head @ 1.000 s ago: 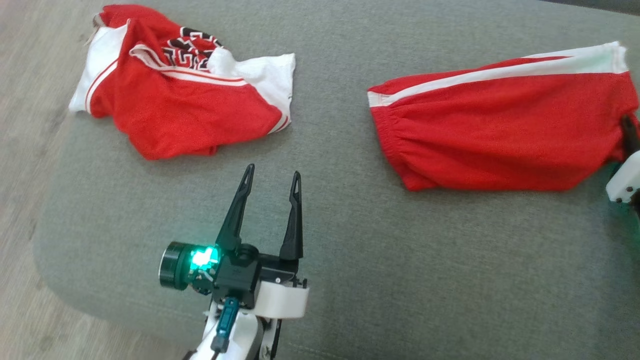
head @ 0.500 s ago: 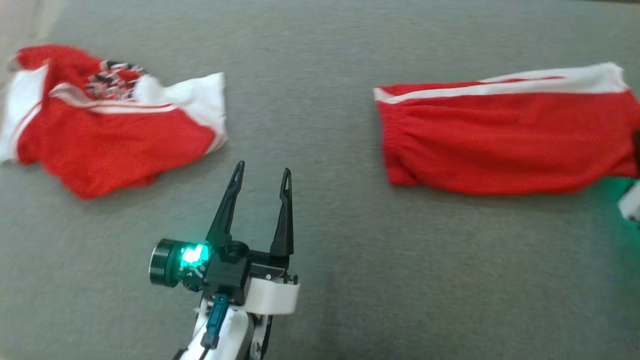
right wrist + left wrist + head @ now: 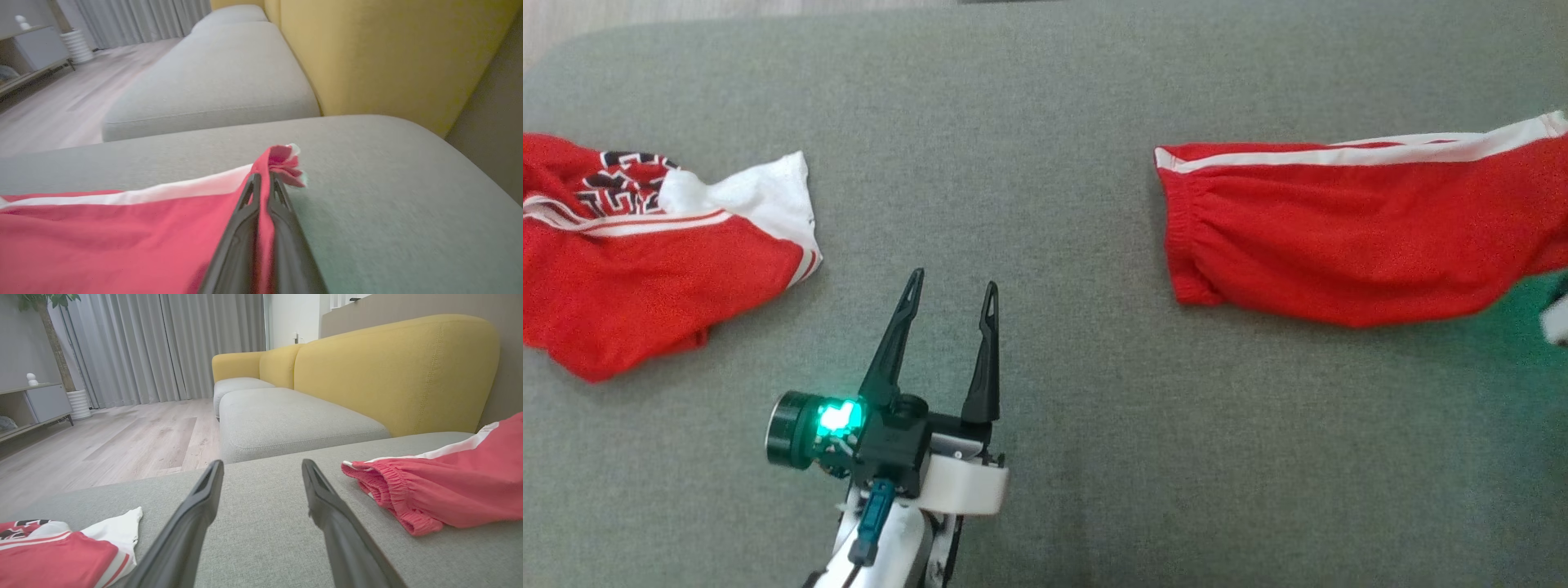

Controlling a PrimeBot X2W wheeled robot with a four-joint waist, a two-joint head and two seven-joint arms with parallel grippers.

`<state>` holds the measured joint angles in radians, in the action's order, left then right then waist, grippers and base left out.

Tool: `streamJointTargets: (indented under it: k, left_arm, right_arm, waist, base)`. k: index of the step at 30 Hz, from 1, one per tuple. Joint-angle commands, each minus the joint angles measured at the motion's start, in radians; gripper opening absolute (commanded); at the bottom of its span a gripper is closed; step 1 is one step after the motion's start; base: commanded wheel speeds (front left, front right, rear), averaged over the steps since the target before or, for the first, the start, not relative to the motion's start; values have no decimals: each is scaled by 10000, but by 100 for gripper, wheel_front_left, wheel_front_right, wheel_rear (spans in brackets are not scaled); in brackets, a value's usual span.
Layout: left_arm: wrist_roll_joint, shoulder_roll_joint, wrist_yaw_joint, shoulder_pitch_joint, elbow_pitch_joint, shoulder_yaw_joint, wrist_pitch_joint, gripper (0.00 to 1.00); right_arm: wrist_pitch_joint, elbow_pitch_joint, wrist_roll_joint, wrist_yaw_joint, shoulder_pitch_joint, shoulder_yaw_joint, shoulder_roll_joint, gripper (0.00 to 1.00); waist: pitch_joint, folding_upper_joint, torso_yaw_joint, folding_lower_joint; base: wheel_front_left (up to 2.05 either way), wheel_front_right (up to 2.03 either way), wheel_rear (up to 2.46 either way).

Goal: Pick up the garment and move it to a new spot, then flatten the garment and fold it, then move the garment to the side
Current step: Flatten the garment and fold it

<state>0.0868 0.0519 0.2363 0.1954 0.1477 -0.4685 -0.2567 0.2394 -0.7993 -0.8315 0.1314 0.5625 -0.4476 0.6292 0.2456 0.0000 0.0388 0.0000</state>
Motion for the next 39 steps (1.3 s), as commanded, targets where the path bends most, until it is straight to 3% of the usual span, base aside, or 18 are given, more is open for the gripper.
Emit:
streamJointTargets:
  k: [1, 8, 14, 18, 19, 20, 24, 28, 35, 39]
  left_arm:
    - [-68, -4, -53, -19, -226, 362, -51, 100]
    - [-87, -5, -139, -268, -140, 443, -51, 100]
    - [-70, -7, -243, -513, -95, 475, -51, 100]
    - [-25, -9, -214, -690, -140, 518, -51, 100]
    - [-7, -10, -210, -739, -150, 531, -51, 100]
    - [9, -10, -217, -782, -154, 527, -51, 100]
    - [67, -12, -229, -928, -190, 495, -51, 100]
    - [91, -14, -198, -1081, -576, 509, -51, 100]
    - [198, -15, -7, -1595, -996, 836, -51, 100]
    - [222, -15, 99, -2107, -1279, 1162, -51, 100]
  right_arm:
    - [146, 576, 284, -7, 81, -56, 100, 0]
    - [93, 2510, 1516, -7, -65, 68, -642, 0]
    - [-915, 4192, 2722, -7, -593, -440, -1788, 0]
    - [-1563, 4691, 3053, -7, -1230, -995, -2513, 0]
    - [-1641, 4680, 3168, -7, -1380, -1059, -2678, 19]
    - [-1623, 4656, 3267, -7, -1526, -1088, -2853, 100]
    - [-710, 4694, 3321, -7, -2103, -607, -3499, 100]
    - [78, 5083, 3446, -7, -2685, 380, -3574, 100]
    - [219, 6983, 4348, -7, -4300, 2831, -3859, 100]
    - [221, 7403, 5332, -7, -5459, 3512, -4118, 100]
  waist:
    - [-175, 0, -5, 0]
    - [-666, 0, 201, 0]
    - [-984, 0, 579, 0]
    - [-1083, 0, 786, 0]
    - [-1093, 0, 824, 0]
    - [-1100, 0, 871, 0]
    - [-1189, 0, 1004, 0]
    - [-1307, 0, 1027, 0]
    - [-1686, 0, 714, 0]
    - [-2046, 0, 519, 0]
  base:
    - [0, 0, 0]
    - [0, 0, 0]
    - [0, 0, 0]
    - [0, 0, 0]
    - [0, 0, 0]
    - [0, 0, 0]
    - [0, 0, 0]
    - [0, 0, 0]
    - [0, 0, 0]
    - [0, 0, 0]
